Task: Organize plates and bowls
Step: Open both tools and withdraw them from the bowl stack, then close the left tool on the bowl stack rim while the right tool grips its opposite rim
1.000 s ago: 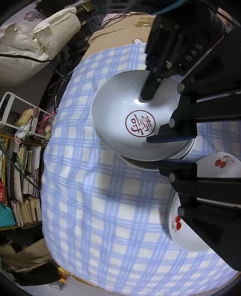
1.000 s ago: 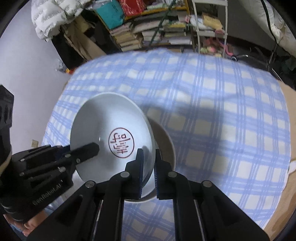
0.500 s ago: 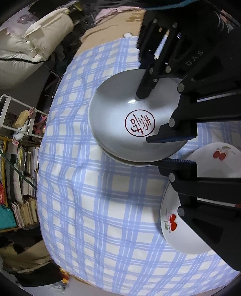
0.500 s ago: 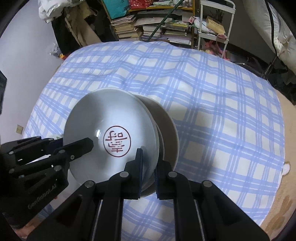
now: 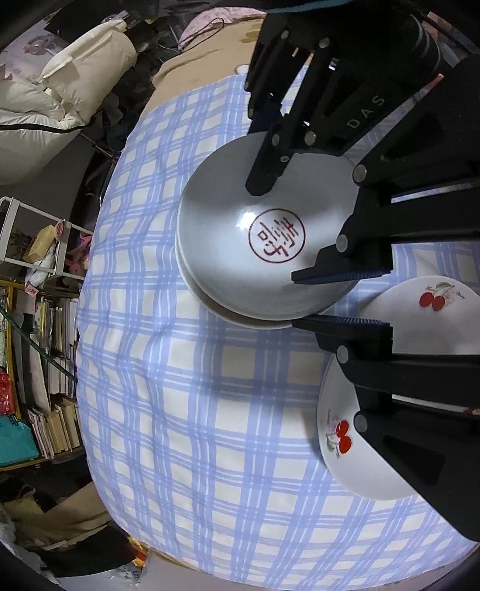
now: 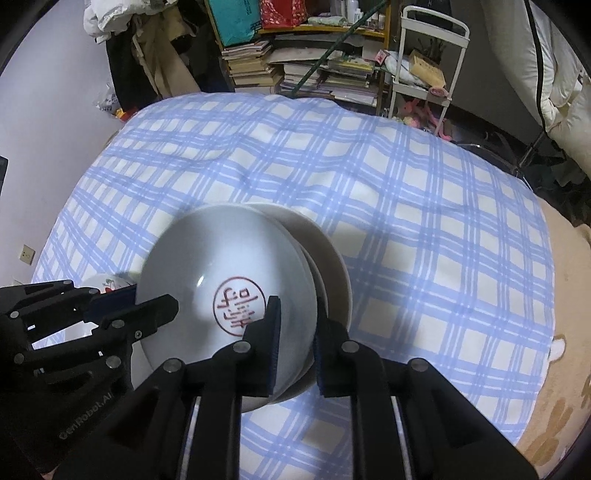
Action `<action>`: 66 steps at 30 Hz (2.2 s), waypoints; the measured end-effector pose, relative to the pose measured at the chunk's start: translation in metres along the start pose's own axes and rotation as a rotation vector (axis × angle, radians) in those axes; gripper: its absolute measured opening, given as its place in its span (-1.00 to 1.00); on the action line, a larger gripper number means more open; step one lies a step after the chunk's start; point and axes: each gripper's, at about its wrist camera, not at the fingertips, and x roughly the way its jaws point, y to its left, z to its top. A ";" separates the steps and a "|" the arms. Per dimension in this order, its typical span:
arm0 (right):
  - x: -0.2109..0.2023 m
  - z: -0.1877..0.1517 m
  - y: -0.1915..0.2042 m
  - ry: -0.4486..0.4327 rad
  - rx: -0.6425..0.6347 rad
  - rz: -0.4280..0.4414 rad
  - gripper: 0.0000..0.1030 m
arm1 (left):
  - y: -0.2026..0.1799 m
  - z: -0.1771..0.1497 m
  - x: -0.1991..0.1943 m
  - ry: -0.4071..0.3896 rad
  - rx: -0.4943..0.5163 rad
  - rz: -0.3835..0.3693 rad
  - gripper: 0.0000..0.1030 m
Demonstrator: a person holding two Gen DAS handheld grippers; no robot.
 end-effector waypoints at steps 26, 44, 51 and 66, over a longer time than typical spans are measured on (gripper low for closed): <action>-0.034 0.009 -0.039 -0.125 0.113 -0.018 0.99 | 0.042 0.020 -0.005 -0.045 -0.092 0.096 -0.02; -0.003 0.005 -0.076 0.040 0.225 -0.034 0.99 | 0.048 0.016 0.020 0.045 -0.099 0.067 0.01; -0.009 0.002 -0.084 0.033 0.274 0.003 0.99 | 0.047 0.017 0.022 0.055 -0.100 0.058 0.01; 0.009 -0.006 -0.099 0.125 0.360 -0.008 0.99 | 0.049 0.017 0.028 0.085 -0.115 0.040 0.01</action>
